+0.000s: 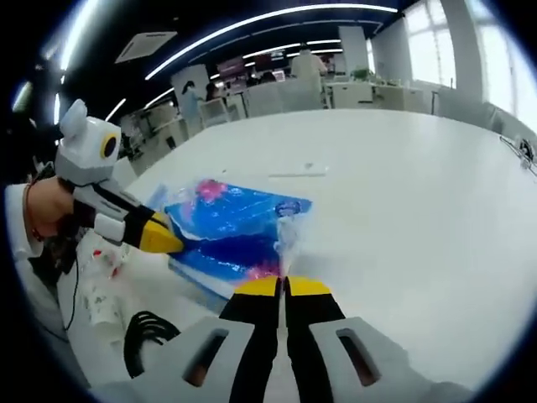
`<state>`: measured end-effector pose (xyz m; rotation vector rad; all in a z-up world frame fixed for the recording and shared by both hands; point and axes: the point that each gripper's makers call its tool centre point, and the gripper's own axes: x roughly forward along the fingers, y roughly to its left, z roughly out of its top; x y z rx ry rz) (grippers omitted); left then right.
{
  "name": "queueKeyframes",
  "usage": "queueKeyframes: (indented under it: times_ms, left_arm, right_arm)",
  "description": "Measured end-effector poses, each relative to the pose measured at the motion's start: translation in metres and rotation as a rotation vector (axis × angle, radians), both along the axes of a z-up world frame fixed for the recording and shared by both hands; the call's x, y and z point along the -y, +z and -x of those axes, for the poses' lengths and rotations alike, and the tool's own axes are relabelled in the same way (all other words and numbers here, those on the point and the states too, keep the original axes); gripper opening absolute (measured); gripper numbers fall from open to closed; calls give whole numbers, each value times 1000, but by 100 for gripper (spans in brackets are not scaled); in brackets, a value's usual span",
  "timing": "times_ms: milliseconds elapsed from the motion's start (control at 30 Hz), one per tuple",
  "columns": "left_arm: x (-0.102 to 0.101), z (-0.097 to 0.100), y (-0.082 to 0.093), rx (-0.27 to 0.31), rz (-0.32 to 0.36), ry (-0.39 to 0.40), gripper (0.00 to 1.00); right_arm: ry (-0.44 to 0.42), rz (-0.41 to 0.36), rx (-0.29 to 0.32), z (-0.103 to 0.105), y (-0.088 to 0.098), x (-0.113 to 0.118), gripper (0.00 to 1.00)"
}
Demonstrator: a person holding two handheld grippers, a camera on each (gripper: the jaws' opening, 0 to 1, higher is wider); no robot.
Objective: Arrange the tabletop items into an orderly group along one side of the table until the central work area is clear of visible clutter.
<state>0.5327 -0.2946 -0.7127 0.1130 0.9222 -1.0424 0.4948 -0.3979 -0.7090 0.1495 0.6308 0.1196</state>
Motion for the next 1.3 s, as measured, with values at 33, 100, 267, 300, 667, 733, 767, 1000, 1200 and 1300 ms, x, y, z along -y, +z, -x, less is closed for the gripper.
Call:
queueKeyframes:
  times_ms: [33,100,267,300,667,733,767,1000,1200,1300]
  left_arm:
    - [1,-3,1,3,-1,7,1]
    - [2,-6,4,5,1,14,1]
    - [7,-20,7,0,9,51,1]
    - [8,-23,7,-3,9,56,1]
    - [9,-49,-2,-44,-8,128,1]
    - [9,-53,-3,-45,-11,137,1]
    - [9,-55,-4,-46,-11,140,1]
    - [10,-62,-11,-69,-14,172,1]
    - [12,-65,-19,-100,-17,204,2]
    - [14,-68,-21,-104,-19,223,2]
  right_arm:
    - [1,1,7,-3,2,1,0]
    - [3,5,16,-9,6,4,0]
    - [8,15,28,-24,10,8,0]
    - [11,19,30,-28,10,10,0]
    - [10,-2,20,-59,-3,14,0]
    - [10,-10,20,-63,-5,14,0]
    - [11,-9,19,-64,-7,14,0]
    - [15,-14,13,-74,-14,16,0]
    - [9,-28,3,-78,-20,20,0]
    - [10,-29,-3,-78,-25,21,0]
